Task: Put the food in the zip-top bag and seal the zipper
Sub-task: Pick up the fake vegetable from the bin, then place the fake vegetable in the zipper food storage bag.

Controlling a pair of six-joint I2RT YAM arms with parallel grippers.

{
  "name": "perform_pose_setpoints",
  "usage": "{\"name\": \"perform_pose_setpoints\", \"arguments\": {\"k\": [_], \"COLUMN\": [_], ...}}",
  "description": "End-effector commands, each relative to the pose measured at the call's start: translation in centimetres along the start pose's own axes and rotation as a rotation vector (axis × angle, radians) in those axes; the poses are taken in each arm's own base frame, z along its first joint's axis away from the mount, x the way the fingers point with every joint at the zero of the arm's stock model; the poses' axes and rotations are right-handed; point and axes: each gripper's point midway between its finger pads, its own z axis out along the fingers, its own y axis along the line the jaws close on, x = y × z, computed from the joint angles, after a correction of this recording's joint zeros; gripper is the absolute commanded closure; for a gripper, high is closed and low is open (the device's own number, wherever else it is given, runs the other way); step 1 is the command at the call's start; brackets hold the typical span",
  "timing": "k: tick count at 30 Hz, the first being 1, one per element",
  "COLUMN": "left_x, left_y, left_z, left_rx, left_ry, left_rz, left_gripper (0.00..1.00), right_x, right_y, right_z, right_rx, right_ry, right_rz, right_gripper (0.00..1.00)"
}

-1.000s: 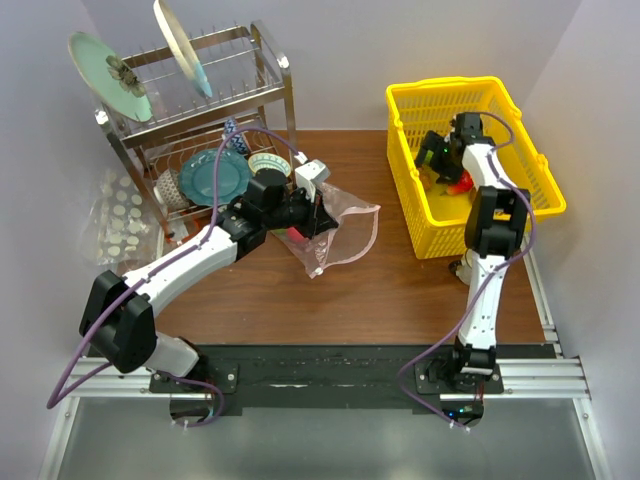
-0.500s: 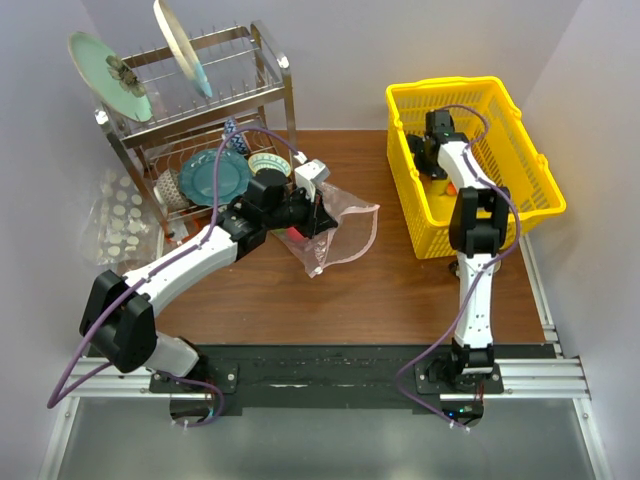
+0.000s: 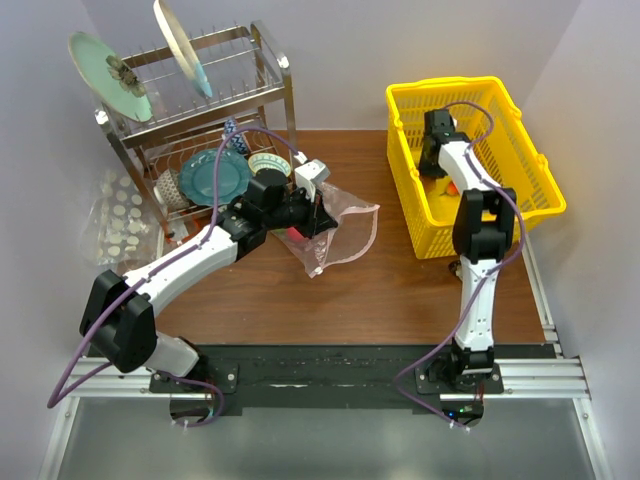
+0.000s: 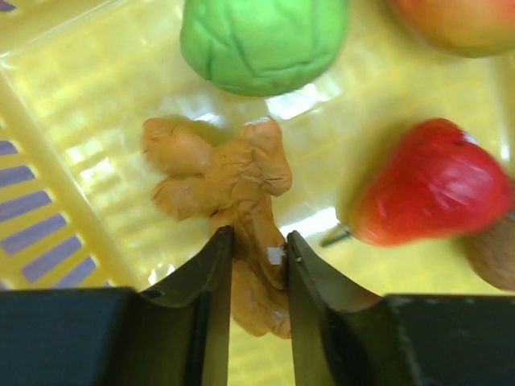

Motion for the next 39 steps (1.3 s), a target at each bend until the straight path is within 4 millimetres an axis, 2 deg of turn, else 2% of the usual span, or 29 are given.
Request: {"name": "perform_pose_setpoints", "arguments": {"k": [1,6,10,16,20,21,23,25,27,28,30,31,33,34,35,36,37,38,39], "left_x": [-2.6,-2.8,-2.8,-3.0,-3.0,-3.1,-3.1,-3.2,-3.3,-3.3,-3.4,-3.5,-3.5,-3.5,-3.5,-3.6,-3.6,-3.6,-3.6], "left_y": [-0.4,-0.5,-0.7,-0.8,-0.8,-0.9,-1.0,-0.9,-1.0,-1.0,-1.0,-1.0,-1.1,-1.2,-1.2,-1.2,-1.3,-1.3,-1.2], "left_z": [-0.7,-1.0,-1.0,-1.3,-1.3,-1.3,-1.3,-1.4,-1.5,-1.5,-1.6,-1.6,-1.7,-1.7,-1.8,-1.9,-1.9,-1.9,-1.9], "left_rx": [0.002,0.003,0.007,0.009,0.007,0.009,0.011,0.007,0.007,0.006,0.006,0.007,0.007,0.01,0.009,0.008,0.011,0.008,0.006], "left_ry": [-0.06,-0.069,-0.069,-0.077,-0.076,-0.078,-0.079,-0.082,-0.085,-0.085,-0.085,-0.088,-0.089,-0.088,-0.09,-0.092,-0.091,-0.093,-0.093], "left_rz": [0.051,0.053,0.053,0.057,0.056,0.058,0.059,0.059,0.06,0.059,0.057,0.058,0.059,0.059,0.058,0.058,0.059,0.059,0.059], "left_gripper": [1.0,1.0,1.0,1.0,1.0,1.0,1.0,1.0,1.0,1.0,1.0,1.0,1.0,1.0,1.0,1.0,1.0,1.0,1.0], "right_x": [-3.0,-4.7,-5.7,-5.9,-6.1,-6.7,-6.9,-7.9,-8.0,-8.2,-8.1,-8.0,-7.2,-7.2,-6.7,-5.8,-5.6,-4.8,-3.4], "right_y": [-3.4,-4.1,-4.7,-4.5,-4.9,-5.2,-5.6,-6.2,-6.3,-6.4,-6.8,-7.1,-6.7,-6.8,-6.0,-5.5,-5.4,-3.8,-3.1], "right_z": [-4.7,-7.8,-11.0,-12.7,-14.6,-16.1,-17.3,-19.7,-21.4,-23.2,-24.9,-26.6,-28.1,-30.1,-31.3,-31.5,-33.6,-34.8,-34.6], "right_rx": [0.05,0.019,-0.009,-0.061,-0.07,-0.077,-0.077,-0.08,-0.098,-0.119,-0.135,-0.152,-0.206,-0.237,-0.305,-0.342,-0.391,-0.505,-0.551], "right_ry": [-0.081,-0.131,-0.184,-0.2,-0.228,-0.259,-0.275,-0.32,-0.335,-0.362,-0.385,-0.412,-0.419,-0.452,-0.456,-0.44,-0.476,-0.465,-0.433], "right_rz": [0.036,0.059,0.075,0.077,0.08,0.087,0.088,0.093,0.093,0.097,0.103,0.115,0.116,0.131,0.125,0.126,0.15,0.133,0.133], "right_gripper": [0.77,0.78,0.81,0.97,0.98,0.98,0.98,0.97,0.97,0.97,0.96,0.96,0.96,0.95,0.95,0.94,0.94,0.94,0.94]}}
